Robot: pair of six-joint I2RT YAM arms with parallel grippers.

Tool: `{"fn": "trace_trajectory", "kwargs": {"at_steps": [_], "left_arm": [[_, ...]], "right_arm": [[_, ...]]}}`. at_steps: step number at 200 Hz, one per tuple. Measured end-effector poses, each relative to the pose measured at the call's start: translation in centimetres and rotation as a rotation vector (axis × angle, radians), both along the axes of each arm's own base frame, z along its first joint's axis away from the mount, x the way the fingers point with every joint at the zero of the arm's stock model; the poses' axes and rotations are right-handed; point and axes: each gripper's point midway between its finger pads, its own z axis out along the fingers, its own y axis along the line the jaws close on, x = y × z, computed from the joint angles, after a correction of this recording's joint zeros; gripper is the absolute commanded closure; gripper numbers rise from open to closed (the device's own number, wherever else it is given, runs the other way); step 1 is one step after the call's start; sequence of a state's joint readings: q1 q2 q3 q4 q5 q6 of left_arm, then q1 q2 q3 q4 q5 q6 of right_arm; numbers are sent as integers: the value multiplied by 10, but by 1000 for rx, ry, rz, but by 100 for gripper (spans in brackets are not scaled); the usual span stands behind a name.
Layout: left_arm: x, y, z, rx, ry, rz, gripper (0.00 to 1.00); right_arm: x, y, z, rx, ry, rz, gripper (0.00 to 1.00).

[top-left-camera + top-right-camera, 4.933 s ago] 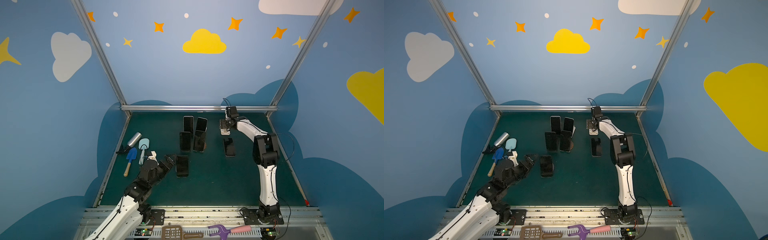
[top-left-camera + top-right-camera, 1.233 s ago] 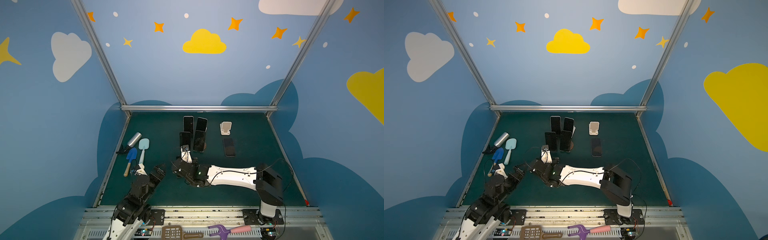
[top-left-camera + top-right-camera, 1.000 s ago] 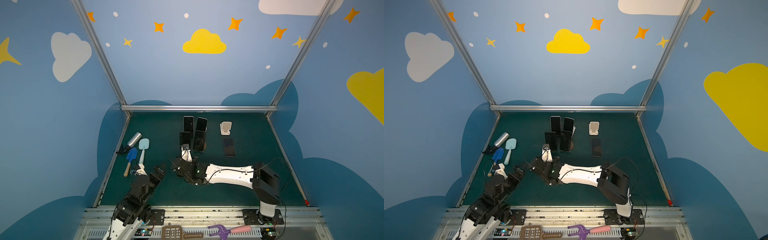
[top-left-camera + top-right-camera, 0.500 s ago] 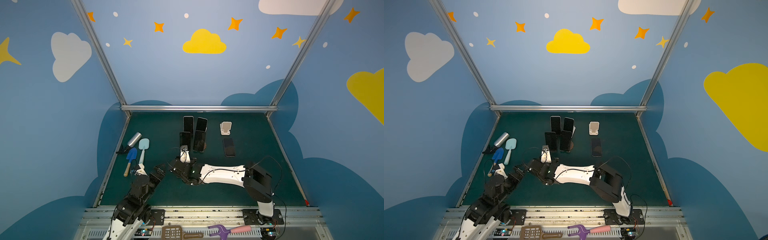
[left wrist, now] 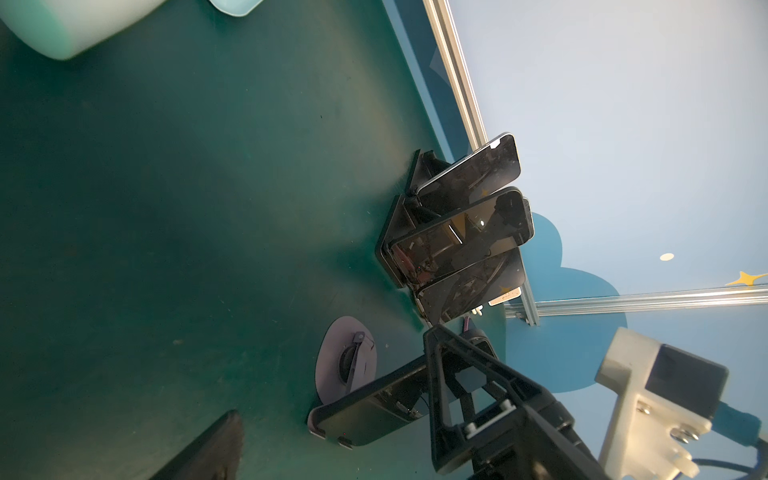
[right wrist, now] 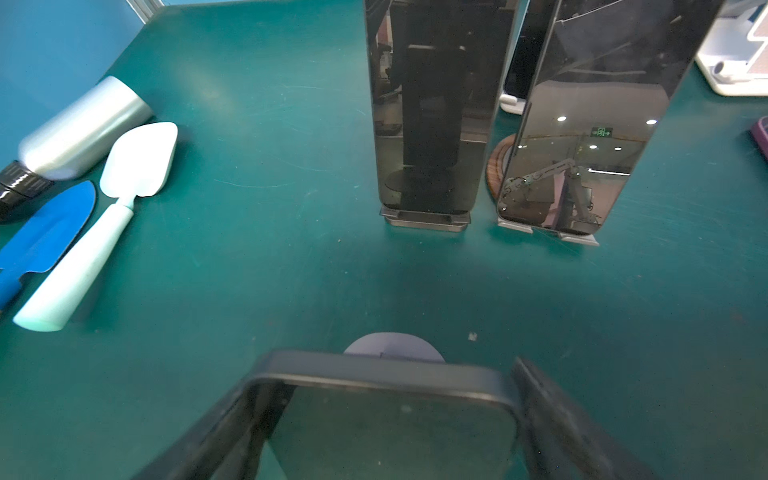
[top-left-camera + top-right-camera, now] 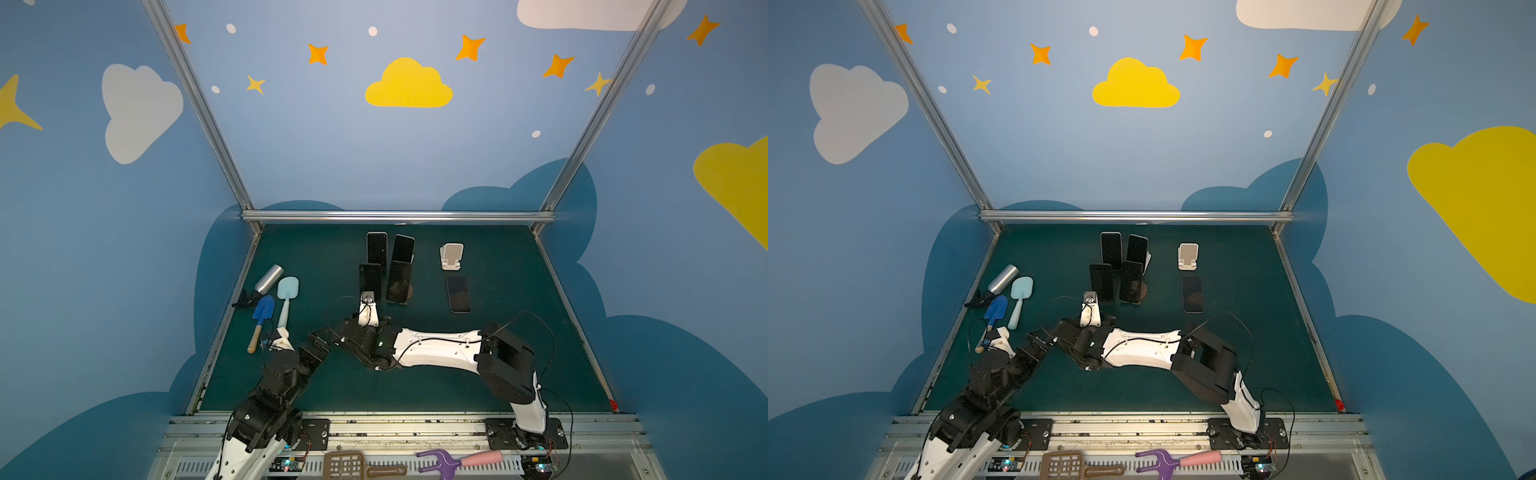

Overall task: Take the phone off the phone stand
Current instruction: 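Lower the right gripper and close it on the dark phone's top edge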

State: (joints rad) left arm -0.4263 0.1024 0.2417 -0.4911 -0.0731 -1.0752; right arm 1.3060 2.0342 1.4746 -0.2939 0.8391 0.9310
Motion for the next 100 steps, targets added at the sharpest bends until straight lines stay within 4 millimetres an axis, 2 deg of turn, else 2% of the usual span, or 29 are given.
{"fn": "trace_trajectory", "kwargs": {"at_steps": [100], "left_arm": [[-1, 0, 0, 2, 4, 0, 0]], "right_arm": [[2, 2, -4, -9, -5, -5, 22]]}}
